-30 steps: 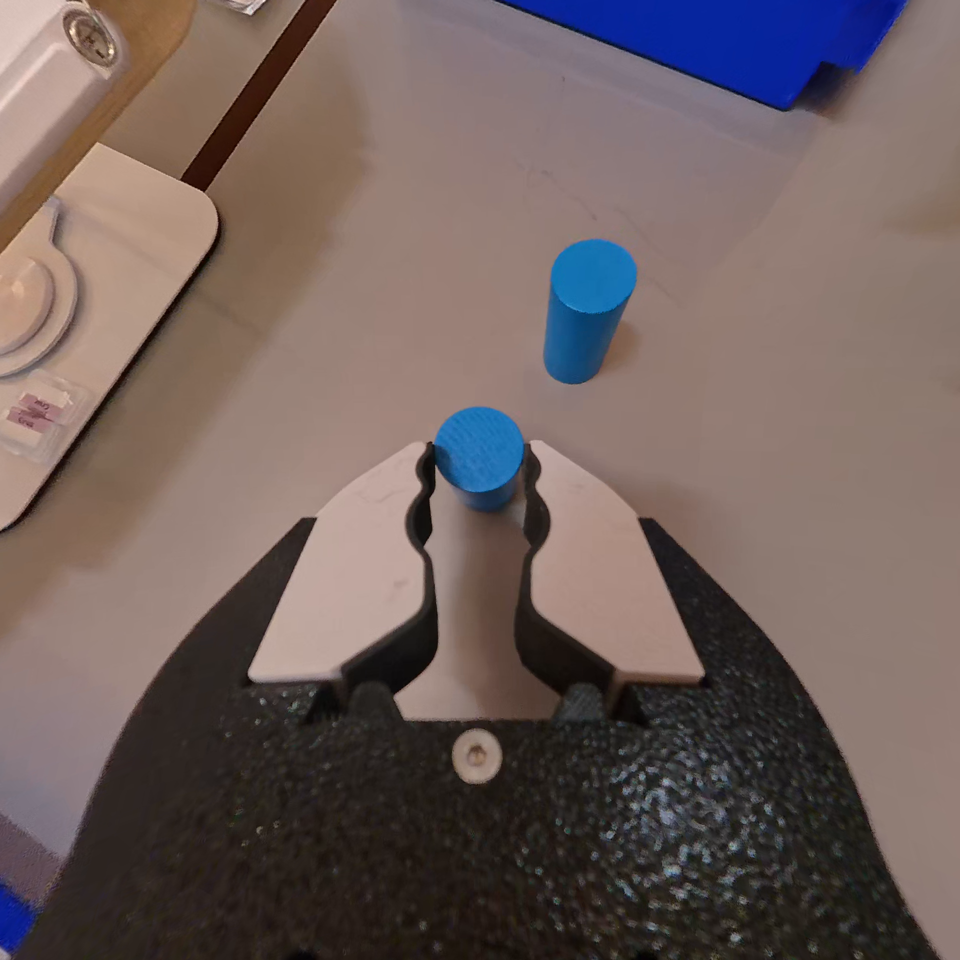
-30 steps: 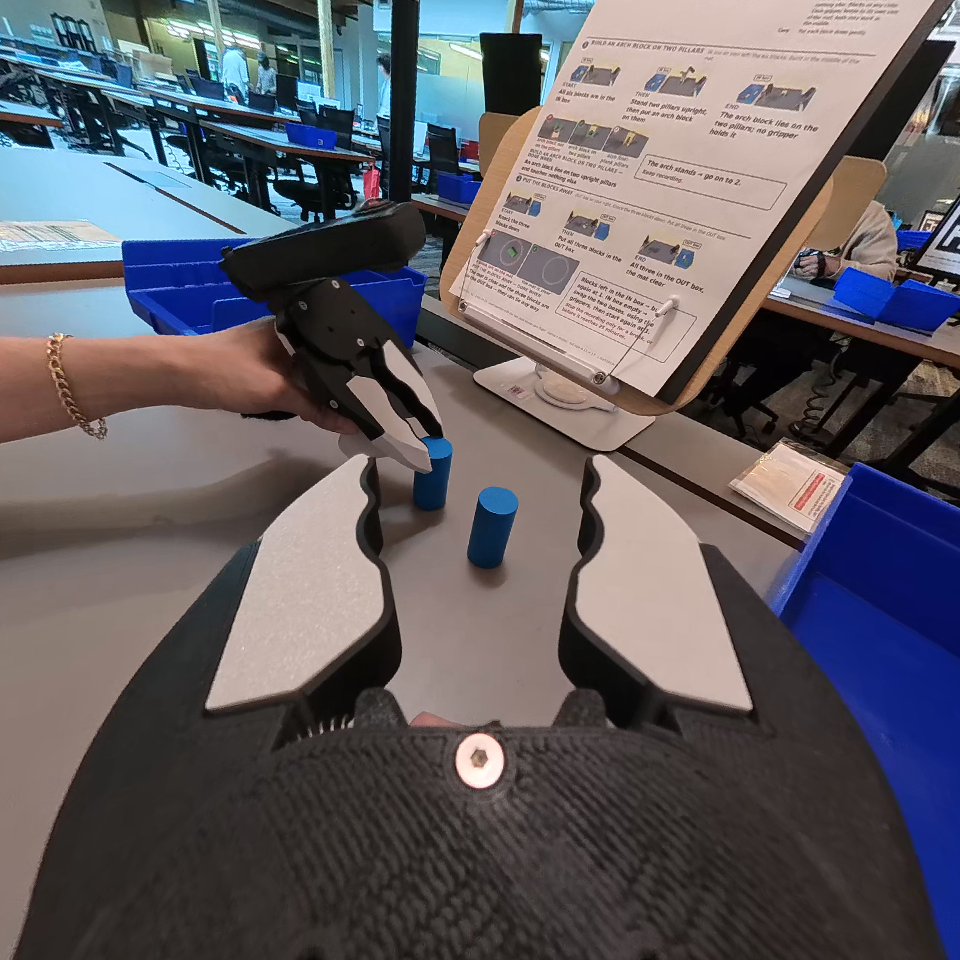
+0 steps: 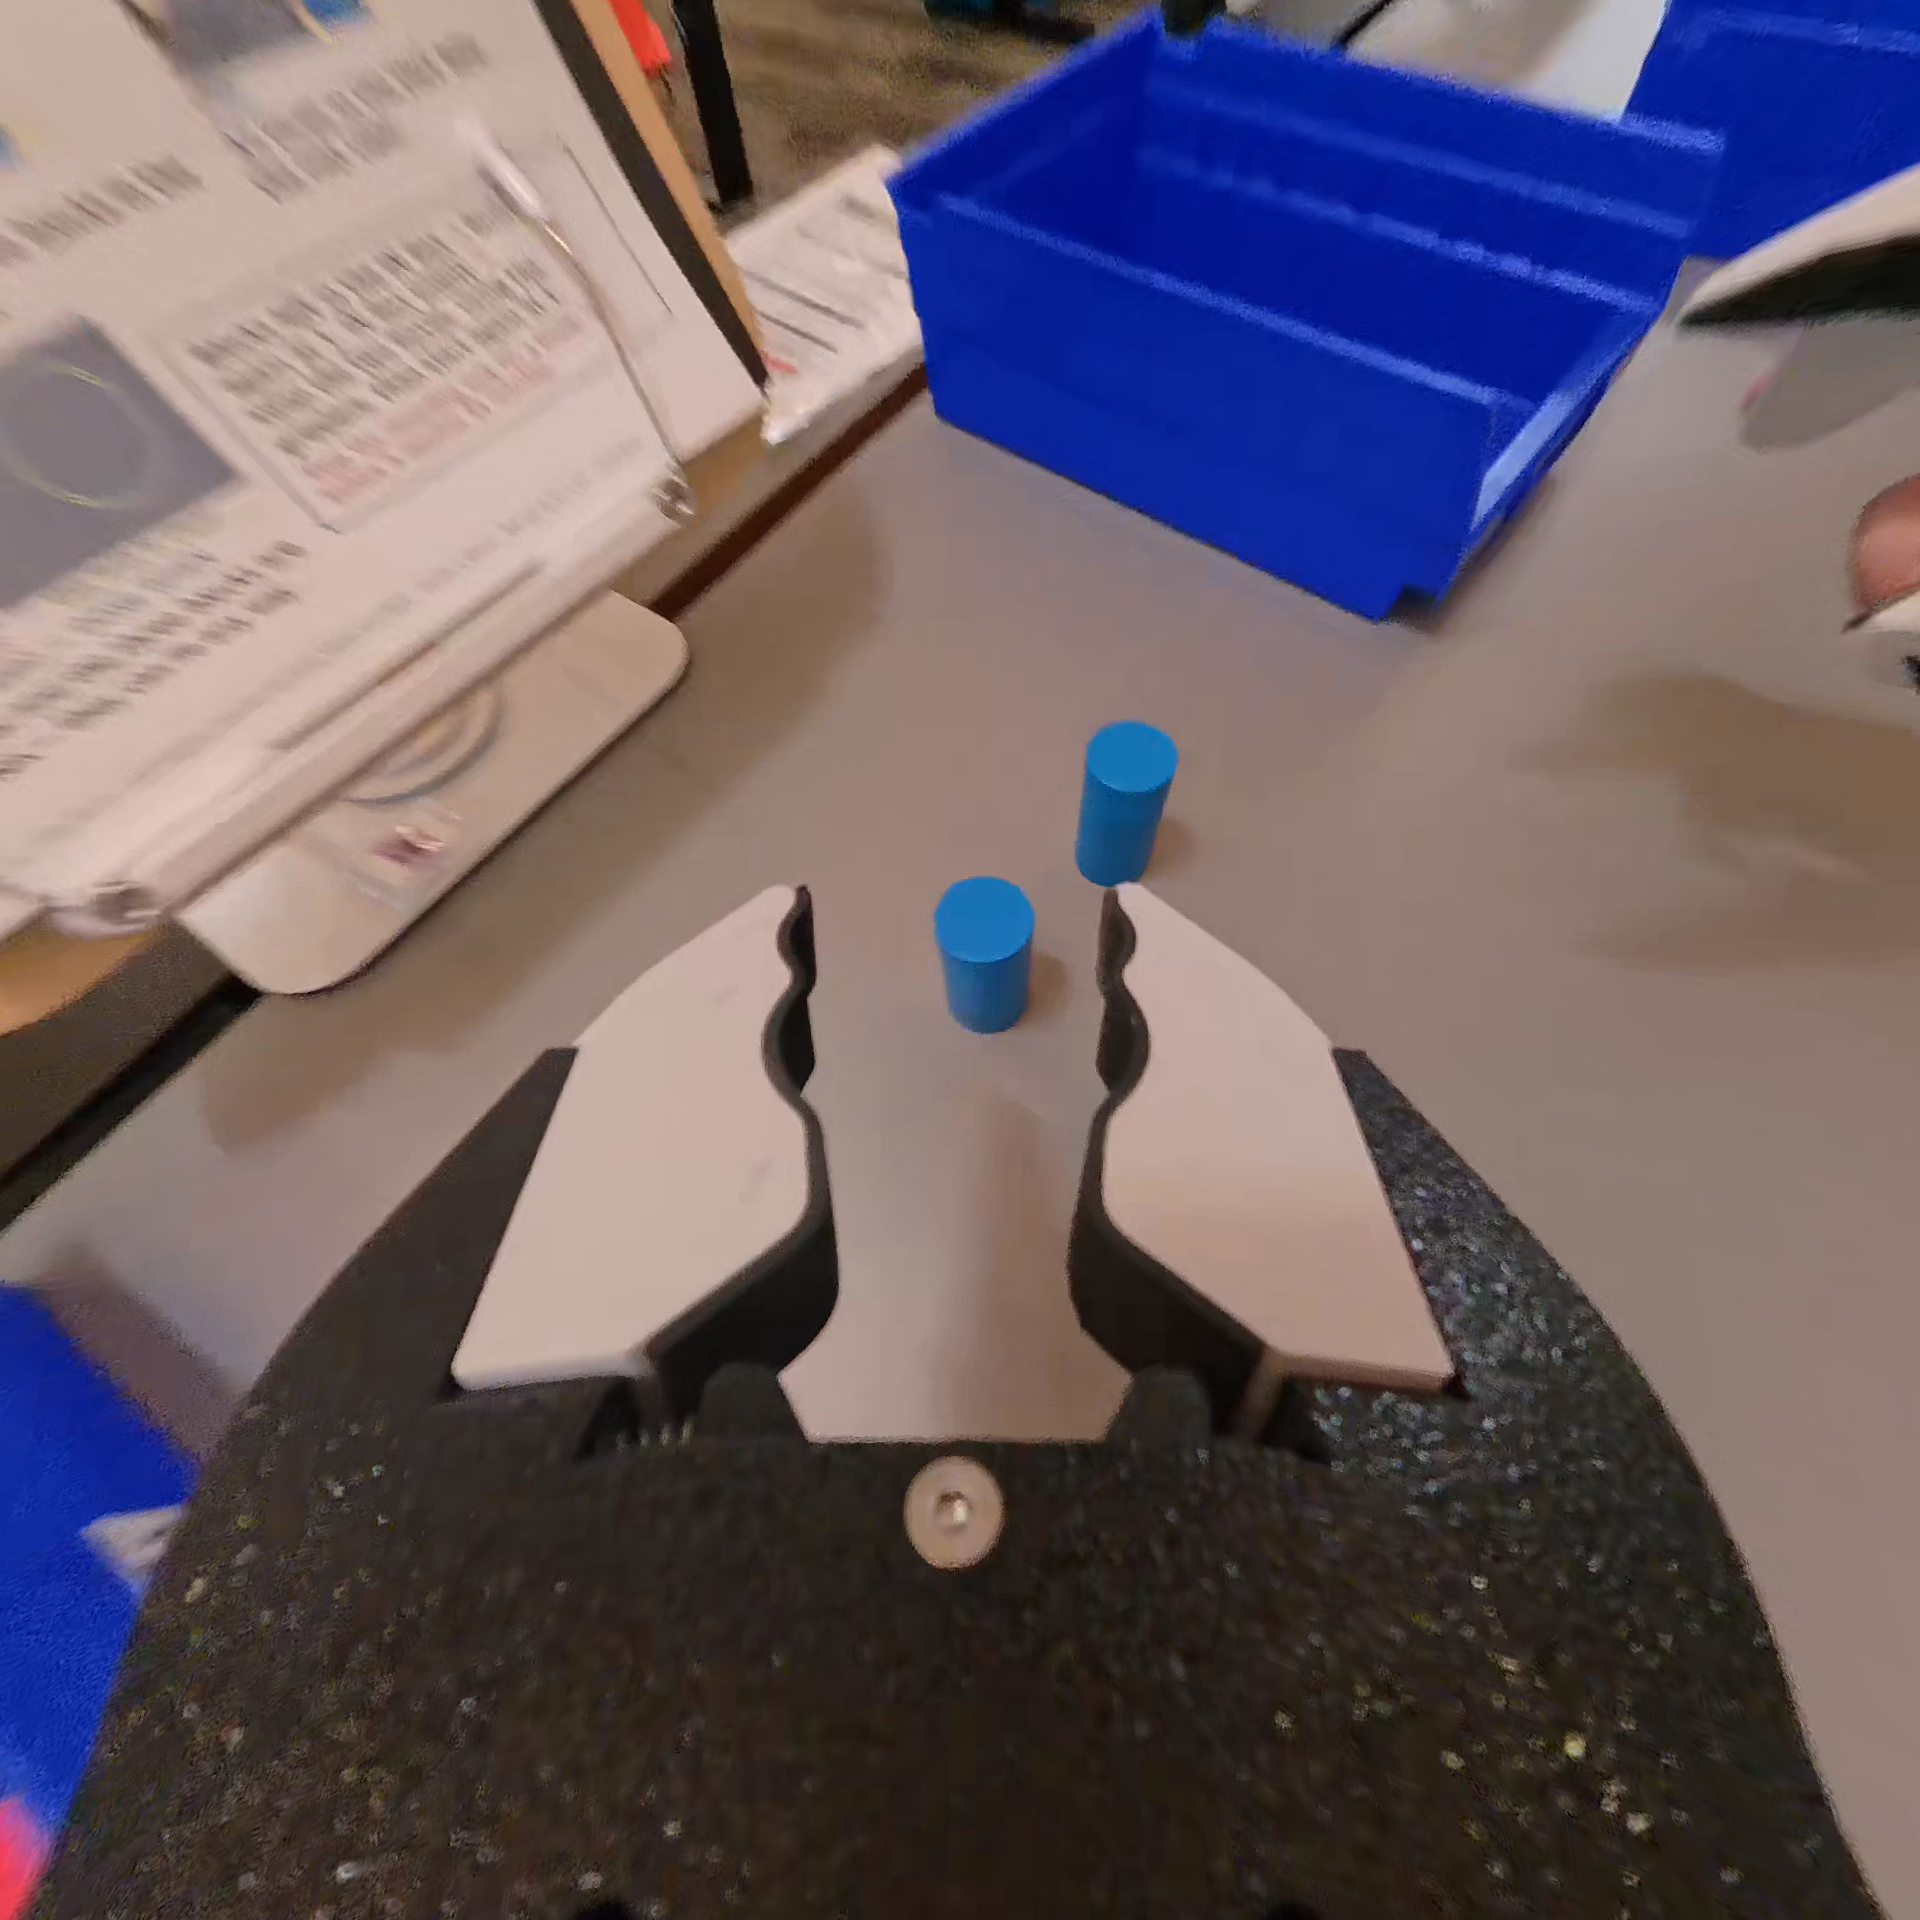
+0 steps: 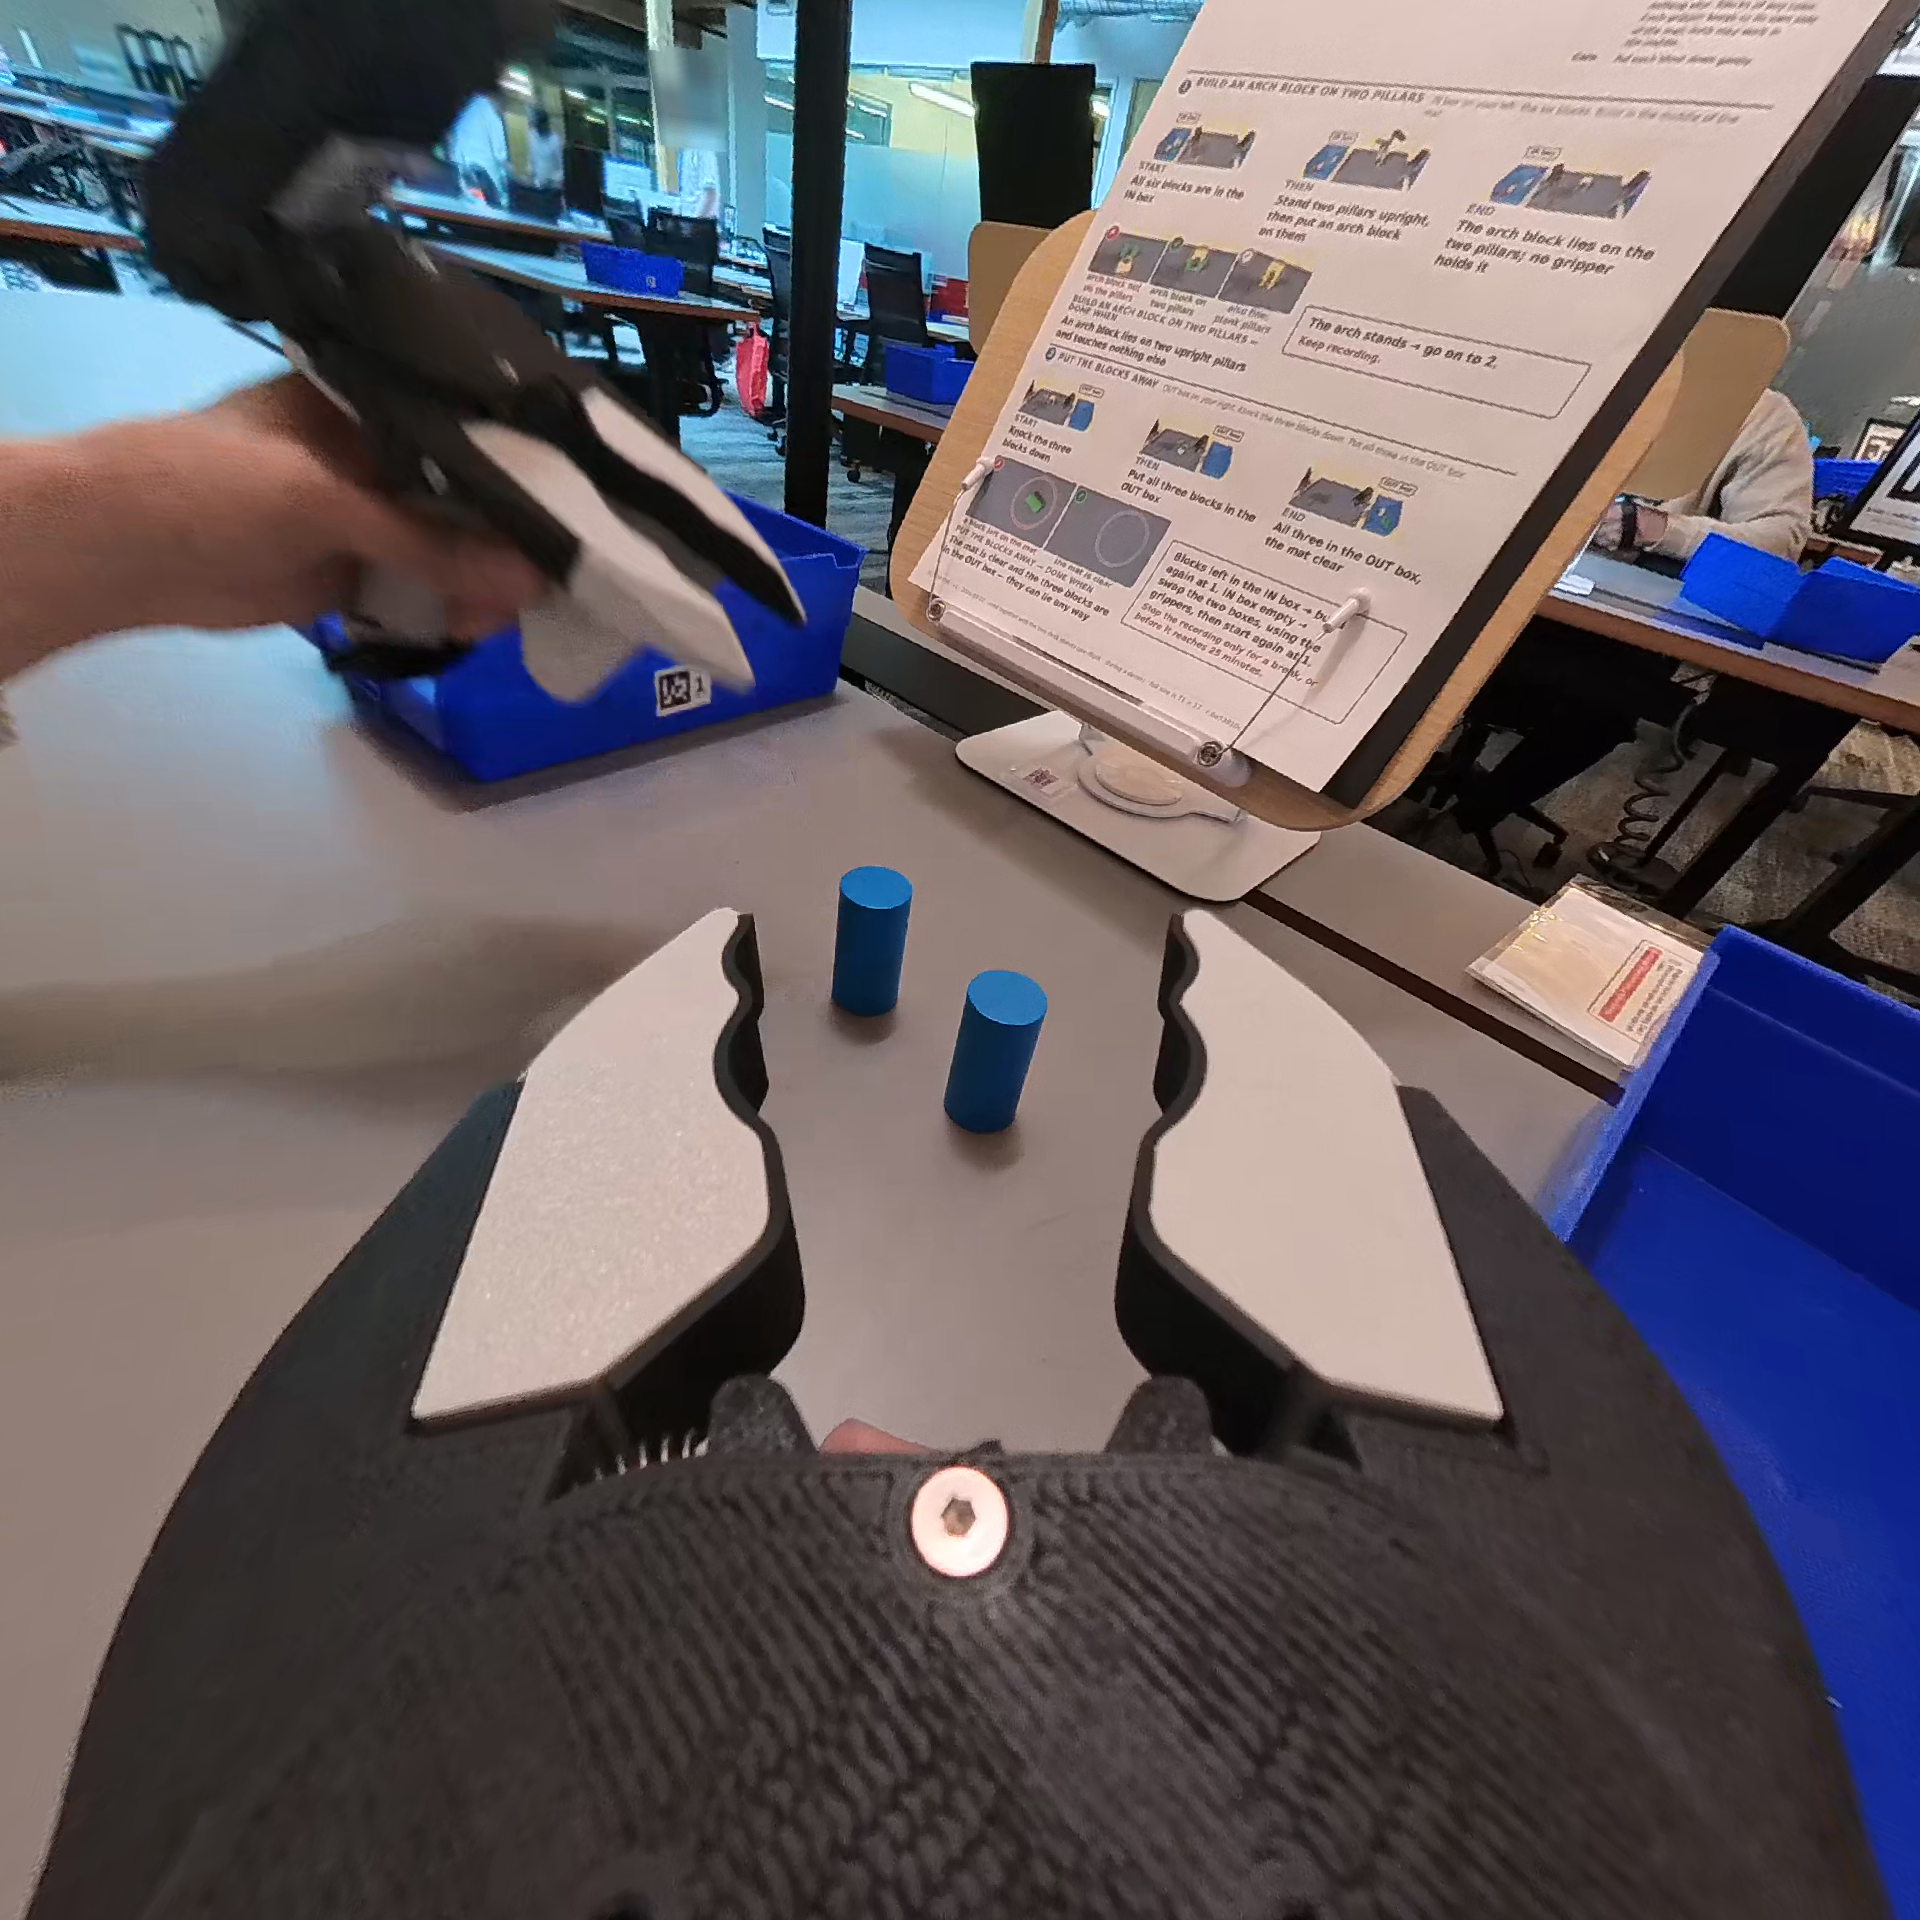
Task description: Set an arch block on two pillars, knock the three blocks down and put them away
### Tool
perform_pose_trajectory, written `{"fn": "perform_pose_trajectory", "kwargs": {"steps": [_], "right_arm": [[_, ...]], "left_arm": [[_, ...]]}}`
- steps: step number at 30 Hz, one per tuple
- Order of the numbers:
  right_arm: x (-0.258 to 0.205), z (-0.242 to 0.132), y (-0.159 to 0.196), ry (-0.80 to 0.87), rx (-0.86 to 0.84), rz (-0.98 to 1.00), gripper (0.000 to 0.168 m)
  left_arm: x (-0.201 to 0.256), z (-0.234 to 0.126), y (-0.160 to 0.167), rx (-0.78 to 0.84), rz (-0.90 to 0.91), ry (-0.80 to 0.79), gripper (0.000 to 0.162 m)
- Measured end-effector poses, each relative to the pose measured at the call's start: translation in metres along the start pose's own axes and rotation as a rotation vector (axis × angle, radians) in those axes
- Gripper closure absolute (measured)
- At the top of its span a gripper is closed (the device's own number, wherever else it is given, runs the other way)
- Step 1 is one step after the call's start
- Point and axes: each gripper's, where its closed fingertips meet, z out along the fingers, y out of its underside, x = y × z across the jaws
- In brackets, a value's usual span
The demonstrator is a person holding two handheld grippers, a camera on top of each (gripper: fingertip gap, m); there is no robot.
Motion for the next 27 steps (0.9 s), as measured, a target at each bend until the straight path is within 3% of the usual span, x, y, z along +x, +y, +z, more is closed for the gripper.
{"fn": "perform_pose_trajectory", "kwargs": {"steps": [6, 11, 15, 18, 27], "right_arm": [[-0.005, 0.004, 0.004, -0.012, -0.018, -0.009, 0.094], [-0.01, 0.009, 0.006, -0.029, -0.03, -0.012, 0.094], [-0.014, 0.013, 0.008, -0.039, -0.044, -0.023, 0.094], [-0.015, 0.015, 0.01, -0.042, -0.055, -0.032, 0.094], [-0.013, 0.017, 0.016, -0.038, -0.077, -0.033, 0.094]], "left_arm": [[-0.067, -0.103, -0.007, -0.011, 0.027, -0.138, 0.113], [-0.135, -0.156, 0.042, -0.236, 0.03, -0.162, 0.115], [-0.158, -0.159, 0.086, -0.396, 0.136, -0.078, 0.114], [-0.165, -0.149, 0.108, -0.441, 0.317, -0.01, 0.113], [-0.195, -0.115, 0.147, -0.573, 0.75, 0.01, 0.116]]}}
